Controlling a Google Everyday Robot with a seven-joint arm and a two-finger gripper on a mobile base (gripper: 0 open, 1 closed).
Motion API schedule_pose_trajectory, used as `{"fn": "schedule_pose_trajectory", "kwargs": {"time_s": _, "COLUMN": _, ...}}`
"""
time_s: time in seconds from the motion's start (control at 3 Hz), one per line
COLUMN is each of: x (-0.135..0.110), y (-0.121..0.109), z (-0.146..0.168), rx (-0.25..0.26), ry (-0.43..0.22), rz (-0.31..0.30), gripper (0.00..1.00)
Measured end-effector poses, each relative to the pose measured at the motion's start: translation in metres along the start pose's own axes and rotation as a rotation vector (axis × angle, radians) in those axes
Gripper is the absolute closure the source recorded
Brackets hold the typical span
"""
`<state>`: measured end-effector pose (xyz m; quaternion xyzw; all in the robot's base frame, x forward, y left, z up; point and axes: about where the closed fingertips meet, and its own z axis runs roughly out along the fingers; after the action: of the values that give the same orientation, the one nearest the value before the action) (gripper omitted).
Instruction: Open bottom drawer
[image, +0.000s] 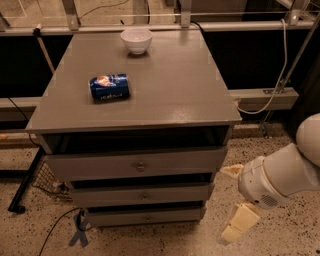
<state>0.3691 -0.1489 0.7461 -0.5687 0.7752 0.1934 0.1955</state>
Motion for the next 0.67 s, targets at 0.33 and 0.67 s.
{"fn": "schedule_pose_trajectory", "kwargs": {"time_s": 0.33, "x": 0.015, "y": -0.003, "z": 0.048, "rx": -0.028, "ry": -0.009, "rz": 0.026, "gripper": 0.0}}
{"fn": "schedule_pose_trajectory", "kwargs": {"time_s": 0.67, "x": 0.024, "y": -0.008, "z": 0.111, "rx": -0.043, "ry": -0.047, "rz": 0.033, "gripper": 0.0}}
